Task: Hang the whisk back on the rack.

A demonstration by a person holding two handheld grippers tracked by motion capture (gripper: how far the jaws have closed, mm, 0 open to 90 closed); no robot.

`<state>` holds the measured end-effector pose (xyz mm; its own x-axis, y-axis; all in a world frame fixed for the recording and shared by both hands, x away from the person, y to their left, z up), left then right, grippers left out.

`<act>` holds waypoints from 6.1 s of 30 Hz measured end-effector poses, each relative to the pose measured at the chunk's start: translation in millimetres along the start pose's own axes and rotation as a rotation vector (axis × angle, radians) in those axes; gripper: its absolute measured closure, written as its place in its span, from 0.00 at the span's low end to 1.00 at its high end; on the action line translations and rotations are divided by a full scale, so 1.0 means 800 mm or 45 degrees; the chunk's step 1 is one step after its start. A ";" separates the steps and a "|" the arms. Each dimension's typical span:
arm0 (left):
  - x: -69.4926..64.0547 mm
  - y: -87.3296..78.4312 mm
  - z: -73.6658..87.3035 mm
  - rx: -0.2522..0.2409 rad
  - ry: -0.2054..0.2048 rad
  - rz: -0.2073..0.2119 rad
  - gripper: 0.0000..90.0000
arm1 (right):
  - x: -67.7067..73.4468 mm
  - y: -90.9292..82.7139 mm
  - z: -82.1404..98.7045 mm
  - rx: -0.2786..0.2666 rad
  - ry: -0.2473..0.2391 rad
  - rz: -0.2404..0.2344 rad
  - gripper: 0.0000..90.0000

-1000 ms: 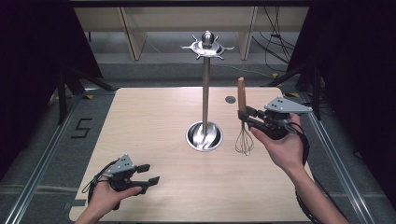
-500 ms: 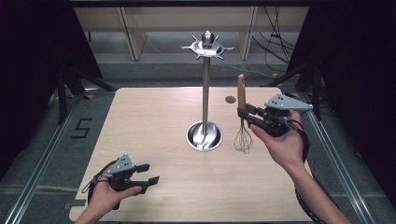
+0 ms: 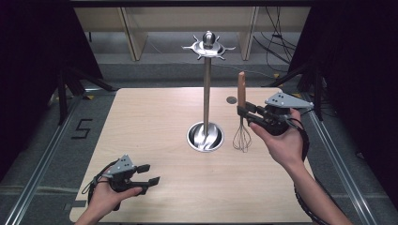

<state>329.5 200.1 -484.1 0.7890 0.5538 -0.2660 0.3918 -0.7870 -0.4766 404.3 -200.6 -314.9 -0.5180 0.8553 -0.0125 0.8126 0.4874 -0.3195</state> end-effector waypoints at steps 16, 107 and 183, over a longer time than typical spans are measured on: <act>0.001 0.000 -0.001 -0.001 0.022 0.001 0.38 | 0.005 0.002 -0.011 -0.024 0.008 -0.007 0.77; 0.002 0.000 -0.001 -0.007 0.020 0.008 0.37 | 0.018 0.016 -0.058 -0.053 0.006 -0.027 0.77; 0.002 -0.003 -0.003 -0.017 0.024 0.008 0.37 | 0.037 0.044 -0.071 0.002 0.109 -0.047 0.77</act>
<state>330.7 201.8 -481.7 0.8001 0.5437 -0.2533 0.3930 -0.7942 -0.4634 432.7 -148.4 -272.9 -0.5230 0.8486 0.0804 0.7927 0.5189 -0.3200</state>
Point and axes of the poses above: each handheld gripper's, and its own axes: y roughly forward along the jaws, z roughly out of its underside, x roughly to its left, the point moved 2 cm from there along y, roughly forward along the jaws, and after that the axes turned 8 degrees about z, right-handed, at the moved point
